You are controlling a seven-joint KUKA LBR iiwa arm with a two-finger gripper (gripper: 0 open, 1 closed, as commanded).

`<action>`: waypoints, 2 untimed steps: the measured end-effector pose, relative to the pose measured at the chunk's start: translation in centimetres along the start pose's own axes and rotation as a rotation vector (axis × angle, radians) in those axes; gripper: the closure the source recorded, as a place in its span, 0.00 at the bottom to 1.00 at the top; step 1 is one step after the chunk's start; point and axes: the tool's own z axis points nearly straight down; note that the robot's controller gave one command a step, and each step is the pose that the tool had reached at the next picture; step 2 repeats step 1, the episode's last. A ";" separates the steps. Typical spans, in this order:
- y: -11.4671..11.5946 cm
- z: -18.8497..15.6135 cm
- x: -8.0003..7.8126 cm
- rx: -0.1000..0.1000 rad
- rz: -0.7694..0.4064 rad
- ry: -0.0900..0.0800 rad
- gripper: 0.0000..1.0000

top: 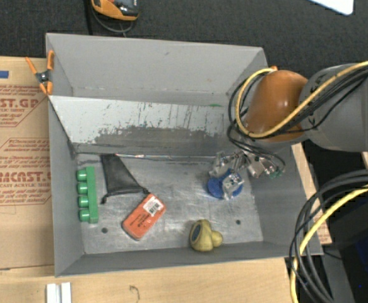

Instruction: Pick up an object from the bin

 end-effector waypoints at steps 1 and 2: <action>-1.2 -15.2 1.6 0.004 -0.037 -0.007 1.00; -1.2 -15.2 1.6 0.004 -0.037 -0.007 1.00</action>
Offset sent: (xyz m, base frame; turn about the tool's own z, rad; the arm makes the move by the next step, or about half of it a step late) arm 0.0000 0.0000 0.0000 0.0000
